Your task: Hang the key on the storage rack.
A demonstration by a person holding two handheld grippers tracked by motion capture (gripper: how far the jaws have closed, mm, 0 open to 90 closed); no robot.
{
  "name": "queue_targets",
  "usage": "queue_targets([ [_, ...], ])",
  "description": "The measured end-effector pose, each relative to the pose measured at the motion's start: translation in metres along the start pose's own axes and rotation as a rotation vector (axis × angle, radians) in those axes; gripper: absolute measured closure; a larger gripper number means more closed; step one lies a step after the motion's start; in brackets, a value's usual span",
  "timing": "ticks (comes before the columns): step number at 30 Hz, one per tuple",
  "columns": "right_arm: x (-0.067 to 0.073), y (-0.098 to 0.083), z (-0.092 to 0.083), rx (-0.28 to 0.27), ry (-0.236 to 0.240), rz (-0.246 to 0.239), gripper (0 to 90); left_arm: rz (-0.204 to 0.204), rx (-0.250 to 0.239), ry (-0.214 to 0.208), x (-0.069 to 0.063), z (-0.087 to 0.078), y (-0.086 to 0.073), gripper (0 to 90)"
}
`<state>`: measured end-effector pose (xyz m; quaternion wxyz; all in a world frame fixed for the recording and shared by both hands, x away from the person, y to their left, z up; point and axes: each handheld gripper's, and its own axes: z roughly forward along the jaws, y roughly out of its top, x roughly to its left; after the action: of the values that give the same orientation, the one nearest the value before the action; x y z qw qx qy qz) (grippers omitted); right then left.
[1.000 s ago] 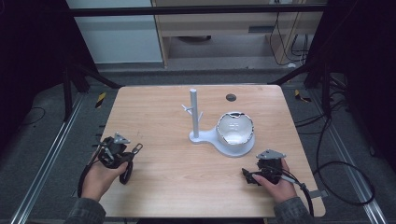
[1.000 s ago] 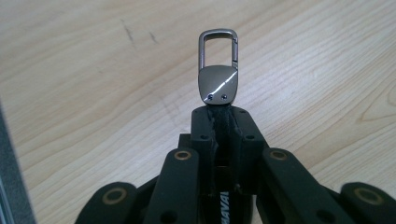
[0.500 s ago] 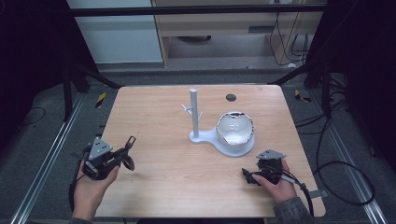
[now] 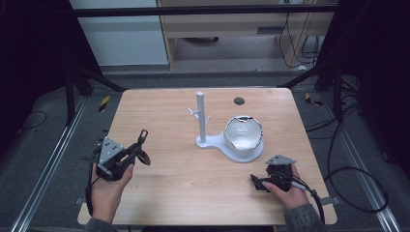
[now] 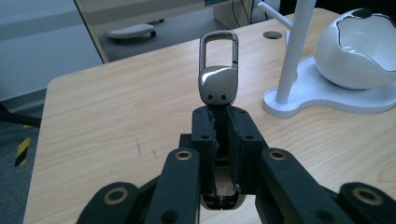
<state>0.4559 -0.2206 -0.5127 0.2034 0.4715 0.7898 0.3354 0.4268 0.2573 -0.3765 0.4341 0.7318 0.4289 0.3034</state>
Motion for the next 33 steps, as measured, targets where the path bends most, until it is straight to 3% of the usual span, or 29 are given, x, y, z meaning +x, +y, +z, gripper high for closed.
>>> queue_targets([
  [12, 0.0, 0.0, 0.0, 0.002, -0.004, 0.007, 0.4, 0.016, -0.02, -0.009, -0.017, 0.008, 0.007, 81.6],
  [25, 0.0, 0.0, 0.0, 0.002, -0.004, 0.008, 0.4, 0.045, -0.033, -0.062, -0.046, 0.027, 0.026, 81.5],
  [30, -0.001, 0.0, 0.0, 0.001, -0.005, 0.005, 0.6, 0.044, -0.031, -0.073, -0.053, 0.033, 0.027, 81.5],
  [33, -0.002, -0.001, -0.001, 0.003, -0.013, 0.029, 0.4, 0.058, -0.025, -0.08, -0.059, 0.036, 0.026, 81.5],
])
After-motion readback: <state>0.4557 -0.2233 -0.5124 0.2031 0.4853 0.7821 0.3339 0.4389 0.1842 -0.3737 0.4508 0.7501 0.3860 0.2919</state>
